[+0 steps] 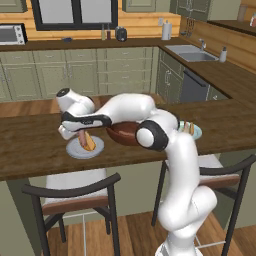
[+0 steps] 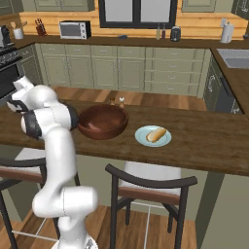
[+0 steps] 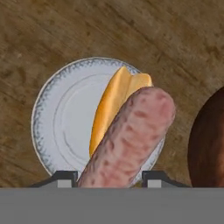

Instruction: Place one bun and one sausage from the bowl on each plate.

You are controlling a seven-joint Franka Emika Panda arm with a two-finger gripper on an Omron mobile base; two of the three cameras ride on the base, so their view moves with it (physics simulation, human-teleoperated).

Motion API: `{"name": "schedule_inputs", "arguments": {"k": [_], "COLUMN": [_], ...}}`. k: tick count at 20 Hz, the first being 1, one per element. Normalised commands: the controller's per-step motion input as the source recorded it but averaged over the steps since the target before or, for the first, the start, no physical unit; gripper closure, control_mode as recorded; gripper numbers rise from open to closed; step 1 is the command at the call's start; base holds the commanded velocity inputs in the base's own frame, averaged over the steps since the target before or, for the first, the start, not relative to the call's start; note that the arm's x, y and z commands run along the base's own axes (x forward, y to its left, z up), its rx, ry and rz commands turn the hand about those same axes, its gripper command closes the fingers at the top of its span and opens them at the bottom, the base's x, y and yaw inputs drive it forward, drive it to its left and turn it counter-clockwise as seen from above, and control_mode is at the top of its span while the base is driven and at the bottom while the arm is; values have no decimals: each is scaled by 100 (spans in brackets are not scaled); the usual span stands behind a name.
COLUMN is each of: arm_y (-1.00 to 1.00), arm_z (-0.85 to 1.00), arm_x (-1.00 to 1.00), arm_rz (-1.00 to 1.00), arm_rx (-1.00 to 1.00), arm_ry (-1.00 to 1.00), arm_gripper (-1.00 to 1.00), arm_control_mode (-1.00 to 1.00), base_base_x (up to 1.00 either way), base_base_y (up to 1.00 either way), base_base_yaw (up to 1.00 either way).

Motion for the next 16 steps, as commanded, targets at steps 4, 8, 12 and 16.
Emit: {"name": "schedule_inputs", "arguments": {"k": [4,8,12,16], "arm_y": [55,41,27,-6], "arm_z": [-35,-31,-32,-25], "arm_x": [-3,45,60,23], "arm_rz": [0,0,0,3], "arm_rx": [-26,-13,-8,-3], "arm_ry": [12,16,15,7], "arm_gripper": [100,100,100,100], "arm_control_mode": [-100,-100,-100,-100], "base_base_x": [0,0,0,0], "base_base_y": [0,0,0,0], "base_base_yaw": [0,0,0,0]}}
